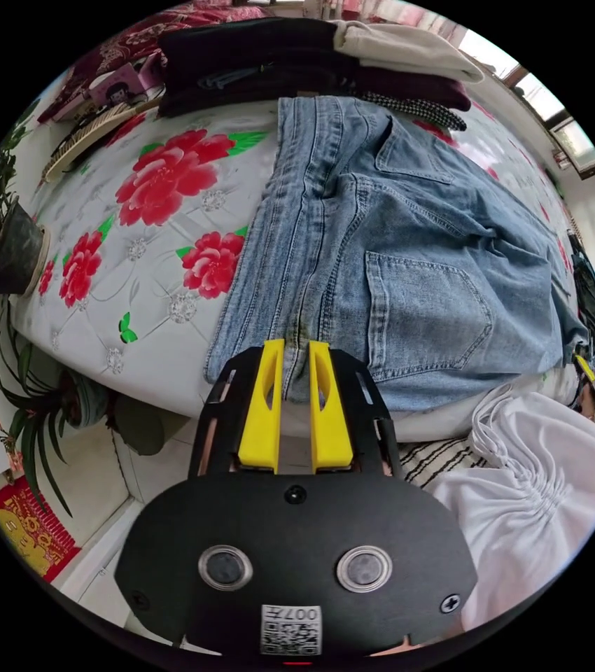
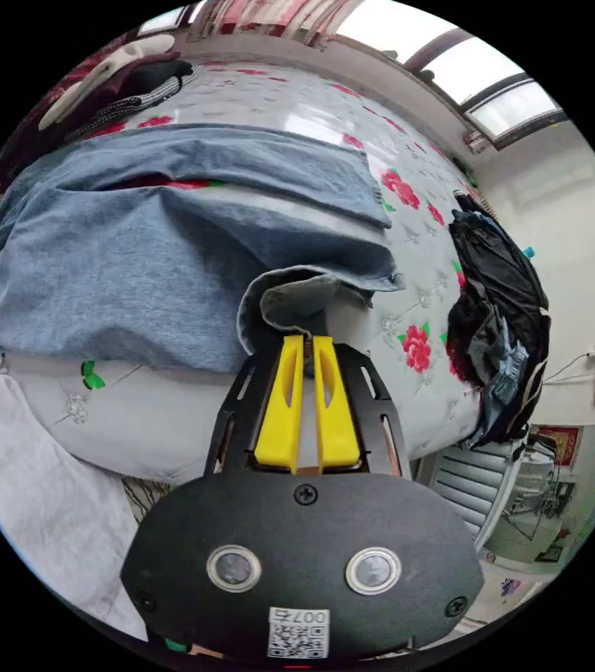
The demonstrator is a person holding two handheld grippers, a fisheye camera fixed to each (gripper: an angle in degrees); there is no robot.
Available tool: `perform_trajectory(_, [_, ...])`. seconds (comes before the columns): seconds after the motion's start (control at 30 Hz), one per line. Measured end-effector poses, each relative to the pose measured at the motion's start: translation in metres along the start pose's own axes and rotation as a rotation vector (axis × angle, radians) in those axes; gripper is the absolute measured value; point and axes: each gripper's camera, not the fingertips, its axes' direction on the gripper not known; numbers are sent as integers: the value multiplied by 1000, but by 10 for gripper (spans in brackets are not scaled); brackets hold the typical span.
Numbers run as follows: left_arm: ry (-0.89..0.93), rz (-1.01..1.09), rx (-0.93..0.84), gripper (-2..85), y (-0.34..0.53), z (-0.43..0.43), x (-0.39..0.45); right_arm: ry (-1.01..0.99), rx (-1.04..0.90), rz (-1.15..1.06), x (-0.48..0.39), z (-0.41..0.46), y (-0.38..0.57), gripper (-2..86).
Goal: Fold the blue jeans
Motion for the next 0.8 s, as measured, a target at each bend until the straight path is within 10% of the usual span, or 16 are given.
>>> perform_trajectory(0.2, [-33,-11,33,61,10,-21,-1,-144,151,335,93,-33,13,50])
perform_trajectory(0.67, [-19,62,12,31,10,-12,-20,-321,-12,-285,-47,3,15,73])
perform_trajectory(0.8, [-19,58,11,3,0,-14,-30,-303,-108,-18,-7,0,3,65])
